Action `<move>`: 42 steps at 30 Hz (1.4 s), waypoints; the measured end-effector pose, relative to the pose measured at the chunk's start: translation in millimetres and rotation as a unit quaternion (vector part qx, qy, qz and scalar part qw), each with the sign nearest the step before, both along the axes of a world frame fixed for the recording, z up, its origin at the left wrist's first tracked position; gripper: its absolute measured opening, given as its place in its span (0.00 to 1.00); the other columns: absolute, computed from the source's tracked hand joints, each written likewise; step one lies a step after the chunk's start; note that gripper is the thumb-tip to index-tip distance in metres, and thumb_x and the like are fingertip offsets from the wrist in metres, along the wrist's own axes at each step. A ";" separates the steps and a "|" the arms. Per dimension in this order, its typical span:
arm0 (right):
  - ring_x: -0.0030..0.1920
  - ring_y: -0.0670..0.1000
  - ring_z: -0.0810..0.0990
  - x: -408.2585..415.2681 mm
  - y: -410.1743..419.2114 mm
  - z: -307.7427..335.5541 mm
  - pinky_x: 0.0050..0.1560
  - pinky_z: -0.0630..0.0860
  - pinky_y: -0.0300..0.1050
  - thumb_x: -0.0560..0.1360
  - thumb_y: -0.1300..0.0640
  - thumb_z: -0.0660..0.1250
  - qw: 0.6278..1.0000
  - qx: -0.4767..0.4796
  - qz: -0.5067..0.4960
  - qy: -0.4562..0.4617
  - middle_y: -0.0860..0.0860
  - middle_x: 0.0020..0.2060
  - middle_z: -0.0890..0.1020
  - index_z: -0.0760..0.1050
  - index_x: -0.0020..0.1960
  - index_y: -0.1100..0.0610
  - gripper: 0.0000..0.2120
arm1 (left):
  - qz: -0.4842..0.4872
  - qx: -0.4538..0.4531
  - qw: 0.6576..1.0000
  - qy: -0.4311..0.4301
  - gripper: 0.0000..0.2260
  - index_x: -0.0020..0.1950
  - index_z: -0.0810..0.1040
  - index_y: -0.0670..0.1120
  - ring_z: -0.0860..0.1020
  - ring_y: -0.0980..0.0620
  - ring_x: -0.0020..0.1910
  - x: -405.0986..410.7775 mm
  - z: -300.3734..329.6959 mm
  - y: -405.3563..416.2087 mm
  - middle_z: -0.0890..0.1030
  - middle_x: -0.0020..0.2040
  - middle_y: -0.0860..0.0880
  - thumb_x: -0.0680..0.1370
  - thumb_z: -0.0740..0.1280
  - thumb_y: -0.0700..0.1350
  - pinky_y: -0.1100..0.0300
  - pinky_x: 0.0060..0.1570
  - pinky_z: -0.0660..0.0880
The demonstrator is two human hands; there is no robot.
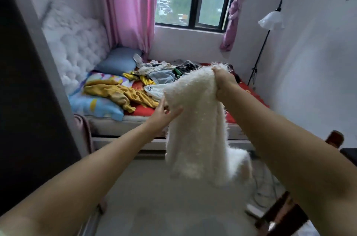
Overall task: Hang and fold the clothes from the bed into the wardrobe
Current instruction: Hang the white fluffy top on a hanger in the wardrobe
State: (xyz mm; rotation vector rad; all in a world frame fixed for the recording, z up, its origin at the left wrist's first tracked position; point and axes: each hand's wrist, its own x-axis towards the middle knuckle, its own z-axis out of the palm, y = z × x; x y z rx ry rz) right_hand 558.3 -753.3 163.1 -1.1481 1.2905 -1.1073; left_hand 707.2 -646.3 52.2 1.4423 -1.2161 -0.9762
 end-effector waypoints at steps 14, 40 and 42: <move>0.24 0.51 0.78 222.0 105.2 -0.4 0.23 0.77 0.42 0.78 0.54 0.64 0.920 0.192 0.113 -0.323 0.55 0.35 0.79 0.73 0.53 0.59 0.09 | 0.278 0.109 0.909 -0.290 0.58 0.77 0.34 0.49 0.49 0.47 0.77 103.0 -57.1 145.8 0.40 0.78 0.47 0.66 0.73 0.65 0.50 0.73 0.52; 0.54 0.41 0.77 311.5 204.2 -124.9 0.55 0.72 0.36 0.75 0.54 0.70 0.348 -0.174 0.880 0.272 0.47 0.54 0.82 0.76 0.58 0.57 0.14 | 0.527 -0.112 0.798 0.268 0.23 0.24 0.74 0.45 0.74 0.56 0.21 226.9 86.7 246.8 0.73 0.22 0.50 0.79 0.56 0.40 0.68 0.22 0.71; 0.49 0.33 0.78 309.5 216.0 -133.6 0.52 0.72 0.29 0.75 0.56 0.70 0.340 -0.194 0.892 0.225 0.35 0.48 0.82 0.77 0.53 0.48 0.09 | 0.530 -0.126 0.795 0.266 0.23 0.25 0.74 0.44 0.74 0.55 0.21 224.9 91.7 253.9 0.73 0.22 0.49 0.80 0.55 0.41 0.68 0.23 0.72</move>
